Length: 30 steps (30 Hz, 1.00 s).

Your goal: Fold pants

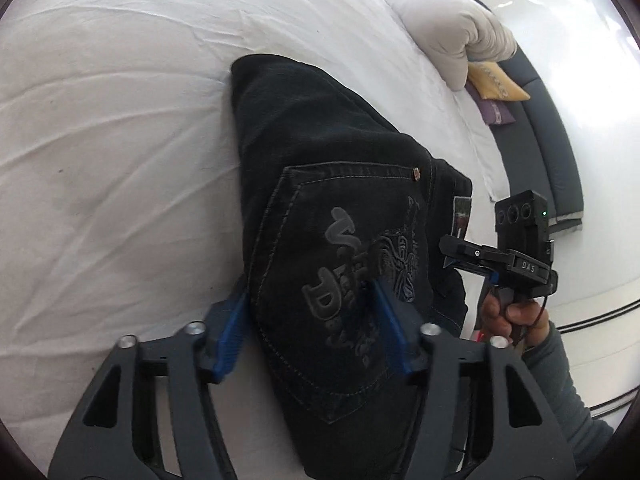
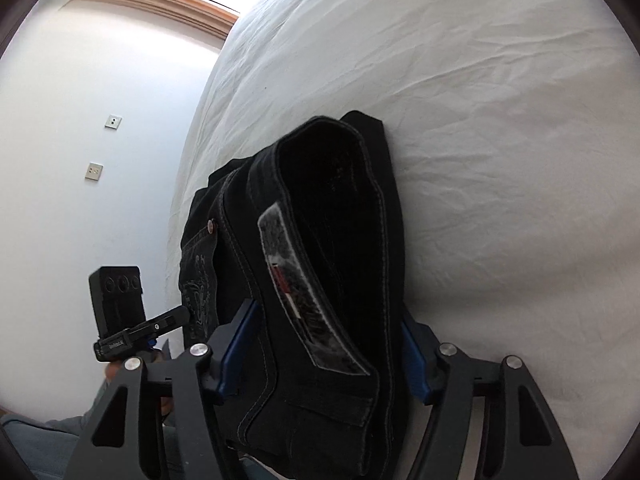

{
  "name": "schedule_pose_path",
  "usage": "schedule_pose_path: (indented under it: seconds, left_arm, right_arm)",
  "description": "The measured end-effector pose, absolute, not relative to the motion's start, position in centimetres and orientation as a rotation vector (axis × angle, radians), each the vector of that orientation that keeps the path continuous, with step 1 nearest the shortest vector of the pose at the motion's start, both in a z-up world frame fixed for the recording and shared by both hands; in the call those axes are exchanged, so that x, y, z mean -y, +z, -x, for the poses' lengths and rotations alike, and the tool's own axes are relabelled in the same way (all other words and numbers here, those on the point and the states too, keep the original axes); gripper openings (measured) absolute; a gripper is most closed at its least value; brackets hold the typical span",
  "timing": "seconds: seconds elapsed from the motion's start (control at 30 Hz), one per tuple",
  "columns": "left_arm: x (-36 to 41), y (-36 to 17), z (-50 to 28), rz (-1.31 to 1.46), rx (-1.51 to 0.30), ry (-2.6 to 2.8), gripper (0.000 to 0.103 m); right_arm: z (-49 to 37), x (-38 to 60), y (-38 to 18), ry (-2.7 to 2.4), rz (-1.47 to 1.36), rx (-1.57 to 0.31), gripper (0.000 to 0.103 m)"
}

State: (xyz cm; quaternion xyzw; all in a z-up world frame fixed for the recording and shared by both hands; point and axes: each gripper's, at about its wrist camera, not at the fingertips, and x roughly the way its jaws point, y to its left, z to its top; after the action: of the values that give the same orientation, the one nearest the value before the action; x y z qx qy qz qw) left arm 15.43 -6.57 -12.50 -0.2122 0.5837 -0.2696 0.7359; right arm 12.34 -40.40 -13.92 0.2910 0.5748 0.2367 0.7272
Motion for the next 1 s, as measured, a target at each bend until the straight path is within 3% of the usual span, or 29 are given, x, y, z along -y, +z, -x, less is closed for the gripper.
schedule_pose_path:
  seconds: [0.03, 0.07, 0.3, 0.7, 1.0]
  left_arm:
    - [7.0, -12.5, -15.2, 0.441, -1.285, -0.580, 0.045]
    - [7.4, -12.4, -15.0, 0.421, -1.278, -0.575, 0.044]
    - [9.0, -10.0, -14.0, 0.362, -1.207, -0.573, 0.023]
    - [3.3, -1.2, -17.8, 0.313, -0.988, -0.514, 0.020]
    - [-1.6, -4.9, -25.8, 0.269, -1.010, -0.420, 0.020]
  right_arm:
    - [-12.3, 40.1, -13.8, 0.507, -0.622, -1.270, 0.057]
    - [-12.3, 39.9, -13.7, 0.485, -0.598, -1.275, 0.046]
    - [-11.2, 37.3, -10.1, 0.400, -0.399, -1.221, 0.023]
    - [-14.7, 32.5, -2.4, 0.465, -0.277, -1.017, 0.019]
    - [-25.0, 28.2, -4.9, 0.520, -0.265, -1.047, 0.020]
